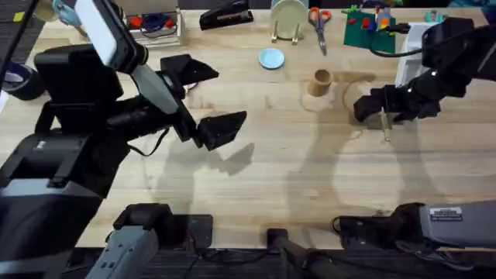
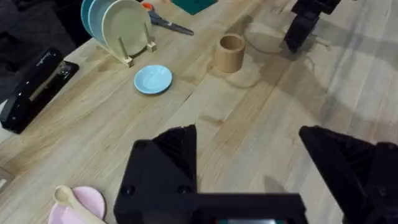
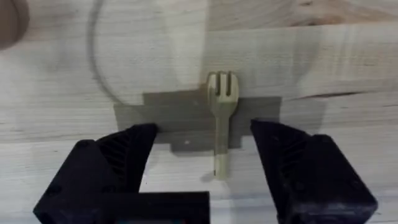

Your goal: Pick up a utensil and set it on the pink plate, then put the other utensil in the container.

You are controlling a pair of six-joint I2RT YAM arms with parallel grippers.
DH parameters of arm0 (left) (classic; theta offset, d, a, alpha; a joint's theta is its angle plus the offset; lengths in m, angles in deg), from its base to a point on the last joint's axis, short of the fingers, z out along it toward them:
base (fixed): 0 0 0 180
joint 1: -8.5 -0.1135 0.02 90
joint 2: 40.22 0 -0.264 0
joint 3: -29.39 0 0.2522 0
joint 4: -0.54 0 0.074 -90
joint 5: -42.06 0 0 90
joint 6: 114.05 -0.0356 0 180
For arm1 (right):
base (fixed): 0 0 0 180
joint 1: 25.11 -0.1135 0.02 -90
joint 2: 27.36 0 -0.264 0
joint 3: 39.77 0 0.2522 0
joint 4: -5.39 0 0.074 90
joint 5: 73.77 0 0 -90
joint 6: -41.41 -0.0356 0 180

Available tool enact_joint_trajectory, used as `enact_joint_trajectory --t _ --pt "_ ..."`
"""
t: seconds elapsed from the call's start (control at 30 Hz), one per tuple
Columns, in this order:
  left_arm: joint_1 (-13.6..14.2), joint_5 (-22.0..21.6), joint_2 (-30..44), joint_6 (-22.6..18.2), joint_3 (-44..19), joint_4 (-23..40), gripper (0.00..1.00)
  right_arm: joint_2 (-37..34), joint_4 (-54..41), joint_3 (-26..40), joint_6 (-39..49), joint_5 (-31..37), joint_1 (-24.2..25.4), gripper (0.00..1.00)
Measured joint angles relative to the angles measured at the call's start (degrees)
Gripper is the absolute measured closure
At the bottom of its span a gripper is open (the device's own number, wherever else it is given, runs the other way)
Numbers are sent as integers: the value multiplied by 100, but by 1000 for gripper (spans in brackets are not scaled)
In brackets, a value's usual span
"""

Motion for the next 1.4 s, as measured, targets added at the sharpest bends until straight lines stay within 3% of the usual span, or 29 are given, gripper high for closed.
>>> enact_joint_trajectory --t 0.47,0.57,0.77,0.93,1.0,1.13,1.4 --pt "0 0 0 0 0 0 7 -38 -121 55 0 -2 0 57" --pt "0 0 0 0 0 0 7 -38 -123 55 0 -4 0 98" --pt "0 0 0 0 0 0 7 -44 -110 62 2 -22 -7 321" --pt "0 0 0 0 0 0 7 -48 -110 70 1 -21 -7 432" --pt "0 0 0 0 0 0 8 -50 -110 73 1 -21 -7 542" --pt "0 0 0 0 0 0 8 -75 -99 93 -6 82 -7 923" --pt "0 0 0 0 0 0 7 -83 -149 180 6 90 -4 965"
